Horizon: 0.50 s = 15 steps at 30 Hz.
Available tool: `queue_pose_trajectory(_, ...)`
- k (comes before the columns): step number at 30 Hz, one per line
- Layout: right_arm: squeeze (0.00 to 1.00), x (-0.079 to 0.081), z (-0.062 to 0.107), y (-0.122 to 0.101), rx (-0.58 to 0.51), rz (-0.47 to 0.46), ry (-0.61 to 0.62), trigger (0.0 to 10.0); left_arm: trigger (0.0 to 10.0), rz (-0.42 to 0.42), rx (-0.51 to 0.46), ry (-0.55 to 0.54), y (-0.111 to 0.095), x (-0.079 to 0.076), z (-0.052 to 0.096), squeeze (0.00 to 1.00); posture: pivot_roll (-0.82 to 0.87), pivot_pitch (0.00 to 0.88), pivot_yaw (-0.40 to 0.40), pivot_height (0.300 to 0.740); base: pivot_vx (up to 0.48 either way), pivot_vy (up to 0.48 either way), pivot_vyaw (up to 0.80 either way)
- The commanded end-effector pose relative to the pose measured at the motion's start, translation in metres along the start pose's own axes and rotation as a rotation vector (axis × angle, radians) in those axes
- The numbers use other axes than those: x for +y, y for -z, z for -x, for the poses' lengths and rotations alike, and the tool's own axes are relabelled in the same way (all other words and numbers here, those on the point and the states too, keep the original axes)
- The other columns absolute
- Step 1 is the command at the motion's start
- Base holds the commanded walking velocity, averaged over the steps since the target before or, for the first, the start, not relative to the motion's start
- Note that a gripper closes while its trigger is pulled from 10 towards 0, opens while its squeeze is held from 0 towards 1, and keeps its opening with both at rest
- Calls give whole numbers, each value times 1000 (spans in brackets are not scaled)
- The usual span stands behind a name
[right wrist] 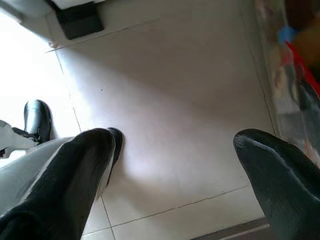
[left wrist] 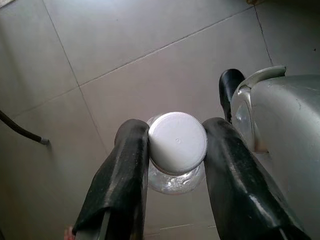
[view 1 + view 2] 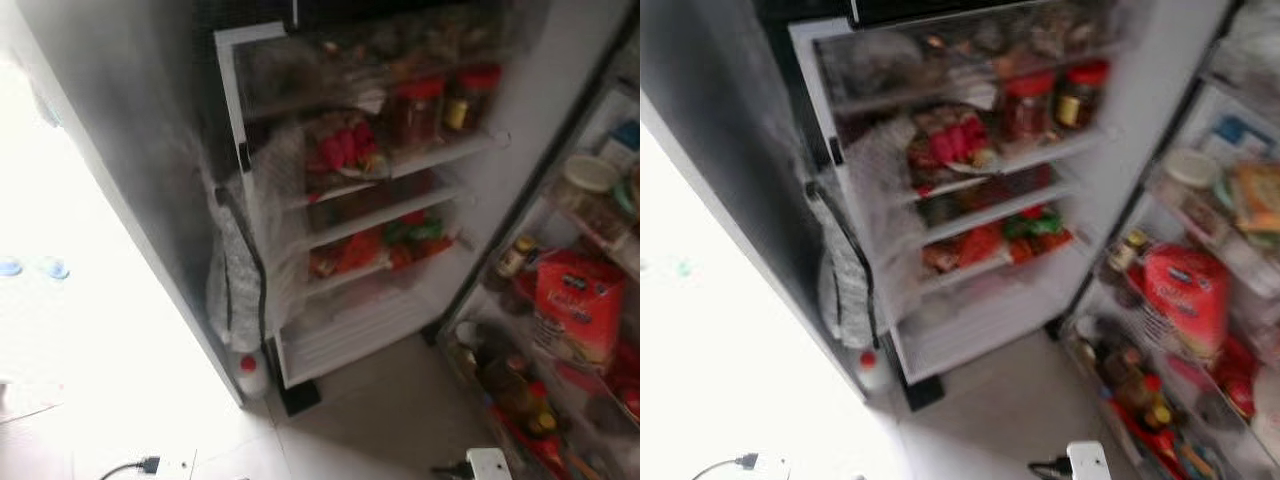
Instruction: Restocking fridge
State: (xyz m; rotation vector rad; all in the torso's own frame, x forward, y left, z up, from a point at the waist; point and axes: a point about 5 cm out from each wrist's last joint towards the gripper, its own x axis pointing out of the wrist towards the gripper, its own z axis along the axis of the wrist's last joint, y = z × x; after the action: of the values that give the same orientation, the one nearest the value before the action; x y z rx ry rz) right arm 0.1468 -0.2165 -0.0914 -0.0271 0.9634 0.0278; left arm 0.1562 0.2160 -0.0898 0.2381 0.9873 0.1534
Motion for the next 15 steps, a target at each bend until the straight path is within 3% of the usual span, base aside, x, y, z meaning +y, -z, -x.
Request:
queue_pose_trajectory(1, 0, -2, 3, 10, 27, -33, 13, 10000, 10000, -16, 22, 7, 5, 1, 1, 0, -108, 172, -43, 740, 0, -266, 0)
queue_pose_trajectory(6, 0, 3, 4, 18, 48, -75, 6, 10000, 10000, -24, 6, -1, -2, 7, -1, 0, -99, 172, -34, 740, 0, -266, 0)
queue_pose_trajectory(11, 0, 7, 0, 8, 31, -73, -7, 10000, 10000, -26, 1, -3, -5, 9, -2, 0, -104, 175, -28, 740, 0, -267, 0)
queue_pose_trajectory(15, 0, 8, -1, 6, 21, -80, -9, 10000, 10000, -32, 1, -9, -6, 11, -2, 0, -109, 177, -23, 740, 0, 0, 0)
